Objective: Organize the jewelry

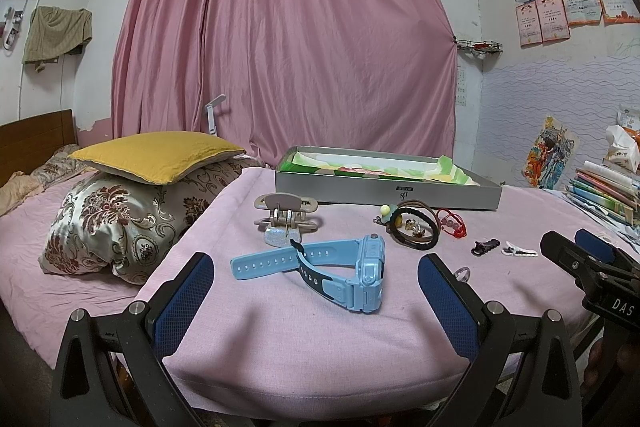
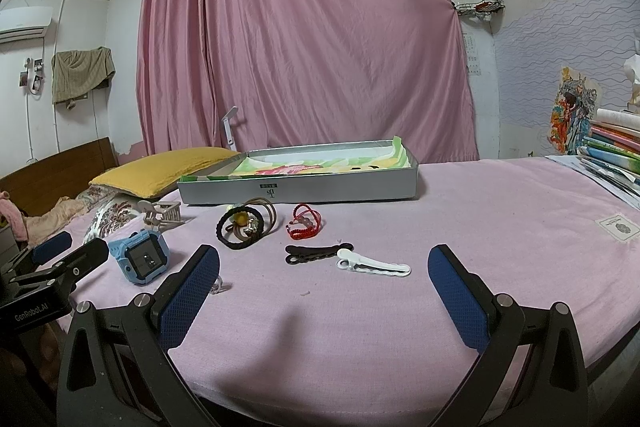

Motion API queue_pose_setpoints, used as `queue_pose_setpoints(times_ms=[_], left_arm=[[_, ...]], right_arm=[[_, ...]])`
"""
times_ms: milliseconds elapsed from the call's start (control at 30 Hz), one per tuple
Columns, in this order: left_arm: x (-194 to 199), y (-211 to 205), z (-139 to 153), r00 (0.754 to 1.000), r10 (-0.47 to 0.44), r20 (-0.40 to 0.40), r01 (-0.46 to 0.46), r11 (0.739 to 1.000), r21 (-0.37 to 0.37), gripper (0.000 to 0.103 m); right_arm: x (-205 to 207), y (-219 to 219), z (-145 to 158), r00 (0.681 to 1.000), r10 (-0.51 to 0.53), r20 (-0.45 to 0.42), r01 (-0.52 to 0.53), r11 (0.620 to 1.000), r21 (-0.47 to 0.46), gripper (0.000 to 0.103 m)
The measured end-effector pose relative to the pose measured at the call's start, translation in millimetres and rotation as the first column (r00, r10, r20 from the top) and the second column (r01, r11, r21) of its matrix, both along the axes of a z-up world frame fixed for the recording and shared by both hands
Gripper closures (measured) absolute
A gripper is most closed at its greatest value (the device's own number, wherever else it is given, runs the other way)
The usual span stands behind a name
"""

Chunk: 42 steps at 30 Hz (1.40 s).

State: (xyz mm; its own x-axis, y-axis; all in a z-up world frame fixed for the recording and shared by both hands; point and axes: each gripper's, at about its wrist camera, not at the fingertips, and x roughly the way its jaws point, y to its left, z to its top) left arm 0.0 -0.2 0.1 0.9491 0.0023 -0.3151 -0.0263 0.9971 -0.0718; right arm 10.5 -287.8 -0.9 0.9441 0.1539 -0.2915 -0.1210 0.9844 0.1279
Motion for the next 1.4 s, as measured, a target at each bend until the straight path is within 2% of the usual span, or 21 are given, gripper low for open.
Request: queue_pose_setpoints(times_ms=[500, 600, 700, 833, 933, 1000, 1233, 1400], left_arm=[[3.3, 0.6, -6.1, 1.0, -0.01, -0.005, 0.01, 1.0, -0.006, 0.001], [10.4, 0.5, -11.5, 0.999, -0.036, -0.011, 0.036, 0.999, -0.014, 0.001], [9.4, -0.4, -5.0, 0.998, -0.055, -0.019, 0.055, 0.998, -0.016, 0.001], [18.7, 2.8, -5.6, 0.995, -0.08, -0.065, 0.078, 0.996, -0.037, 0.001], [28.6, 5.6, -7.6, 0.987, -0.12, -0.105, 0.112, 0.991, -0.079, 0.001], [33.0, 4.6, -8.5, 0.983, -0.14, -0.121, 0.13, 0.987, -0.091, 0.004], [51.8, -6.3, -13.4, 0.96, -0.202, -0.196, 0.184, 0.977, -0.104, 0.027], [57.9, -8.8, -12.4, 0.955, -0.202, -0.217, 0.183, 0.978, -0.104, 0.032]], right_arm=[[3.8, 5.3, -7.3, 1.0, 0.01, -0.017, -0.01, 1.0, -0.001, 0.001], [11.9, 5.8, -7.7, 0.998, 0.038, -0.045, -0.038, 0.999, -0.005, 0.001], [19.5, 2.3, -4.6, 0.996, 0.047, -0.072, -0.049, 0.998, -0.029, 0.001], [32.6, -1.3, -1.4, 0.99, 0.076, -0.118, -0.082, 0.996, -0.044, 0.001], [44.5, -1.5, -0.8, 0.981, 0.093, -0.17, -0.103, 0.993, -0.052, 0.001], [52.5, -2.0, -2.0, 0.974, 0.101, -0.203, -0.114, 0.992, -0.056, 0.003], [79.1, -4.9, -6.4, 0.936, 0.138, -0.323, -0.164, 0.985, -0.054, 0.021], [94.5, -8.8, -10.7, 0.901, 0.163, -0.402, -0.194, 0.98, -0.036, 0.025]])
